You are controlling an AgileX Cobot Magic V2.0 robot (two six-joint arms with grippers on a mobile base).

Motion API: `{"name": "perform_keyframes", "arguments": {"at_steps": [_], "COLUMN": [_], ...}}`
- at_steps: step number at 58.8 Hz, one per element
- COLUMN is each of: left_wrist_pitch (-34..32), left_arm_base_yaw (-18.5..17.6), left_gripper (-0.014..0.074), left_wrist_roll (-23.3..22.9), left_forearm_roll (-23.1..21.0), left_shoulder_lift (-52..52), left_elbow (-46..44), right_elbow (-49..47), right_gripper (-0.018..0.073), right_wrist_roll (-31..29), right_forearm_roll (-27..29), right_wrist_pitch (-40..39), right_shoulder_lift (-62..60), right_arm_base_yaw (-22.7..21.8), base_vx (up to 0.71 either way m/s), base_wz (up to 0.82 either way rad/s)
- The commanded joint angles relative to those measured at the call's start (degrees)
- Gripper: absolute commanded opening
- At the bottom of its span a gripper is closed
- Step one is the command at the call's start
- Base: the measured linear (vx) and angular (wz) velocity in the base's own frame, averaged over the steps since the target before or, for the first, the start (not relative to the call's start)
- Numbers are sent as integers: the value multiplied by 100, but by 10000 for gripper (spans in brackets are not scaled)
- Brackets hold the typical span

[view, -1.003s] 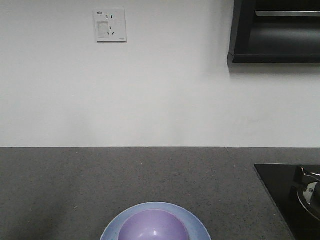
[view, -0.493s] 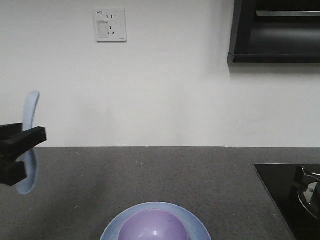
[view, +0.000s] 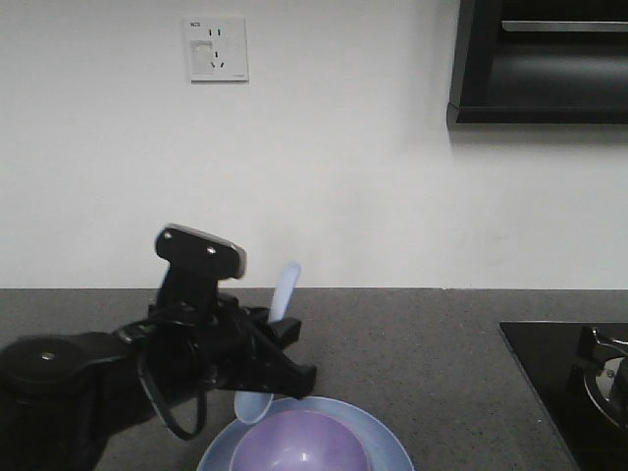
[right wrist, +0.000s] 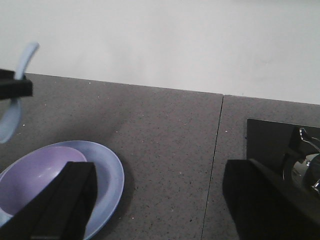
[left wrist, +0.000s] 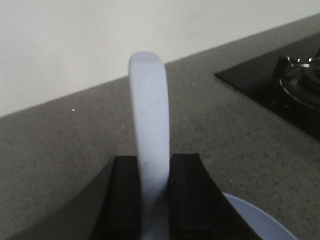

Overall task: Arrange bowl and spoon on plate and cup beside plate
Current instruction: 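Lower the pale blue spoon into the bowl with the left gripper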

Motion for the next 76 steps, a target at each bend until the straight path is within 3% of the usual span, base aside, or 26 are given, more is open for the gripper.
{"name": "perform_keyframes", "arguments": {"at_steps": [1, 9, 22, 29, 46, 55, 63, 67, 70, 76], "left_wrist_pitch": [-274, 54, 54, 54, -133, -903, -1666, -1751, -1790, -1994], "left_arm_base_yaw": [-192, -304, -305, -305, -305, -305, -242, -64, 107, 357], "left_gripper": [0, 3, 50, 157, 552, 599, 555, 512, 484, 456], "left_wrist_roll": [-11, -25, -125, -125, -125, -86, 505, 1046, 1480, 2064], "left_forearm_roll": [-64, -64, -327, -321, -321, -321, -430, -937, -1602, -1581], "left_shoulder_lift": [57, 539, 813, 826, 763, 403, -106, -450, -674, -1153], "left_elbow": [-208, -208, -208, -208, -208, -208, -208, -208, -208, -194], "right_elbow": [-152, -152, -152, -152, -152, -152, -152, -152, -152, -152], "right_gripper": [573, 573, 573, 573, 573, 573, 573, 573, 573, 573], "right_wrist_roll": [-10, -16, -21, -33, -27, -27, -27, -27, -27, -27], "right_forearm_roll": [42, 42, 22, 22, 4, 4, -2, -2, -2, -2], "right_wrist_pitch": [-481, -481, -481, -481, -476, -476, -476, -476, -476, -476], "right_shoulder_lift": [67, 67, 67, 67, 67, 67, 67, 67, 67, 67], "right_arm_base_yaw": [-35, -35, -35, -35, -35, -35, -35, -35, -35, -35], "base_vx": [0, 0, 0, 0, 0, 0, 0, 0, 0, 0], "base_wz": [0, 0, 0, 0, 0, 0, 0, 0, 0, 0]}}
